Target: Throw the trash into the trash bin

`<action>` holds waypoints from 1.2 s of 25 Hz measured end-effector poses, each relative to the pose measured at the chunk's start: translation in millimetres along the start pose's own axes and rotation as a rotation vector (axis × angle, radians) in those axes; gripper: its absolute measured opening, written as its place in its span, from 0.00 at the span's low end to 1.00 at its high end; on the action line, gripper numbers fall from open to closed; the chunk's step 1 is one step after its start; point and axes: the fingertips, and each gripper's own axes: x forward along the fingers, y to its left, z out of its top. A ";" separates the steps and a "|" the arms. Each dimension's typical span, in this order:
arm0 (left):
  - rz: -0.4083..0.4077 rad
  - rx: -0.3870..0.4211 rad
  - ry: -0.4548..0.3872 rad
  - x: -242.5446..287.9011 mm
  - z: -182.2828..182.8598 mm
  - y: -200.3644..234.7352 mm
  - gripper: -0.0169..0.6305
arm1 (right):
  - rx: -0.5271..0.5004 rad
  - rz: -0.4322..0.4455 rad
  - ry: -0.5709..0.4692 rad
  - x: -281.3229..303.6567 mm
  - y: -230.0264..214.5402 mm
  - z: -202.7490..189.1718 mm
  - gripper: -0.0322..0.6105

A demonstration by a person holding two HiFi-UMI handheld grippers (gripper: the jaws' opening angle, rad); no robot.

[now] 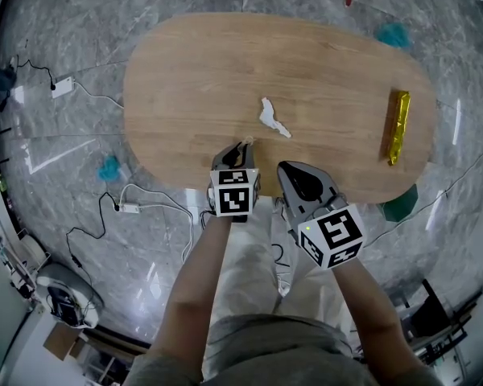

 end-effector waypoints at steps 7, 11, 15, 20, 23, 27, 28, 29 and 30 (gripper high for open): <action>-0.028 0.006 -0.013 -21.5 11.9 -11.5 0.10 | -0.010 -0.005 -0.019 -11.9 6.4 14.4 0.06; -0.040 0.016 -0.019 -36.4 22.2 -17.6 0.10 | -0.016 -0.013 -0.035 -21.2 11.6 26.8 0.06; -0.050 0.033 -0.033 -50.7 35.6 -24.0 0.10 | -0.023 -0.022 -0.053 -31.3 16.6 39.4 0.06; -0.064 0.048 -0.044 -68.8 49.8 -34.9 0.10 | -0.032 -0.030 -0.068 -46.9 23.4 52.9 0.06; -0.072 0.055 -0.043 -78.0 55.6 -41.8 0.10 | -0.033 -0.038 -0.084 -55.3 25.6 60.3 0.06; -0.089 0.059 -0.057 -92.3 64.5 -53.0 0.10 | -0.039 -0.044 -0.104 -67.3 30.0 71.1 0.06; -0.092 0.062 -0.059 -95.6 66.8 -55.4 0.10 | -0.044 -0.046 -0.109 -70.1 31.0 74.5 0.06; -0.097 0.066 -0.058 -98.8 68.8 -57.7 0.10 | -0.048 -0.048 -0.113 -72.9 32.0 77.9 0.06; -0.102 0.070 -0.057 -101.9 70.4 -60.0 0.10 | -0.051 -0.050 -0.117 -75.6 32.9 81.0 0.06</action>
